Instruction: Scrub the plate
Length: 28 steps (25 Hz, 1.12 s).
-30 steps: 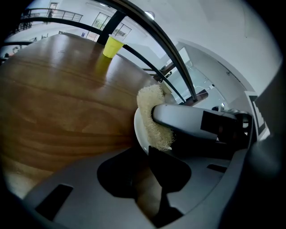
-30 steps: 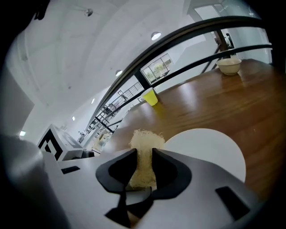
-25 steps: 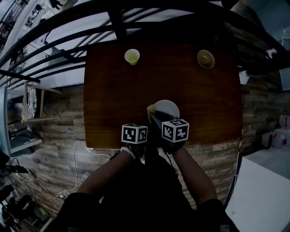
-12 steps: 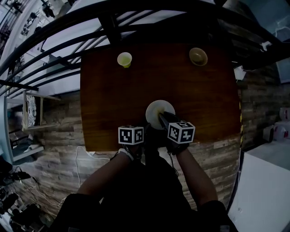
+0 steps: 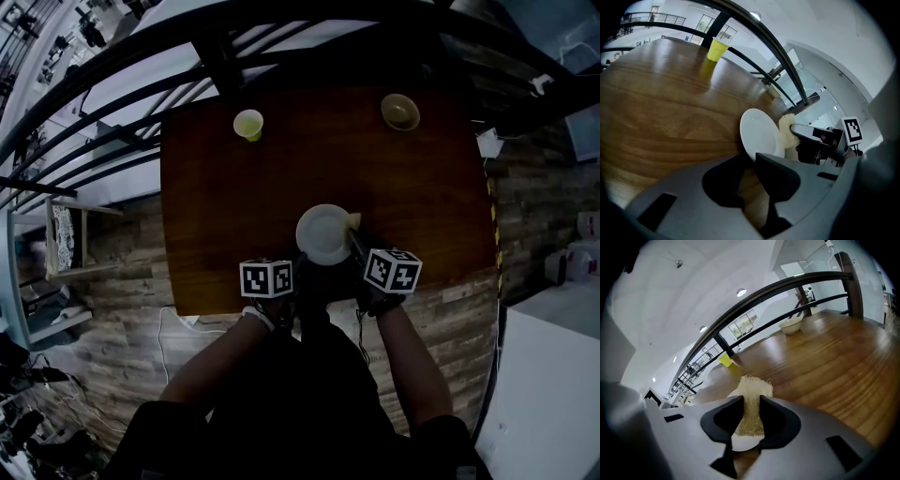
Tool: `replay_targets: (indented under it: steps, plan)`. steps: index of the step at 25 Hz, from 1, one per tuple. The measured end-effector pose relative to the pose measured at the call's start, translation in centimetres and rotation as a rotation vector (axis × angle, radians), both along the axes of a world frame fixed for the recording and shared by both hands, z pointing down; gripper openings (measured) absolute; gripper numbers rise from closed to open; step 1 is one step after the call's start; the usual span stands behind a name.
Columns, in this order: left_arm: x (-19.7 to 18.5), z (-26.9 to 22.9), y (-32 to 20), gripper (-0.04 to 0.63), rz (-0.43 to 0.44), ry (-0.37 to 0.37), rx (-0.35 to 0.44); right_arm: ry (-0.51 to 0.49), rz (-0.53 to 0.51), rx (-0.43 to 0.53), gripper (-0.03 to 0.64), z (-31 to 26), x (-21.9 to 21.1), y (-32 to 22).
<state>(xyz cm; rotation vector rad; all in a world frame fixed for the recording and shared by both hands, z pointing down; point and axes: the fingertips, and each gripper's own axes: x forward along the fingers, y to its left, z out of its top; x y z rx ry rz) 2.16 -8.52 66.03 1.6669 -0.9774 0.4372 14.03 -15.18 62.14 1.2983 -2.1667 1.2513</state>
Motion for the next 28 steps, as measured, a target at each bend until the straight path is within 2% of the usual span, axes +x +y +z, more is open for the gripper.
replay_targets:
  steps: [6,17,23,28]
  plan:
    - [0.2,-0.1,0.2,0.089,0.002,-0.002,0.000,-0.018,-0.027,0.009,0.117,-0.7,-1.5,0.5]
    - [0.3,-0.3,1.4,0.090,-0.048,0.081,-0.028,-0.100,-0.214,-0.049,0.117,-0.4,-9.8,3.6]
    - [-1.3,-0.3,1.8,0.089,-0.082,0.102,-0.048,-0.120,-0.228,-0.083,0.117,0.4,-11.2,4.1]
    - [-4.5,-0.8,1.8,0.089,-0.173,0.116,-0.048,-0.119,-0.251,-0.085,0.117,0.6,-11.5,4.1]
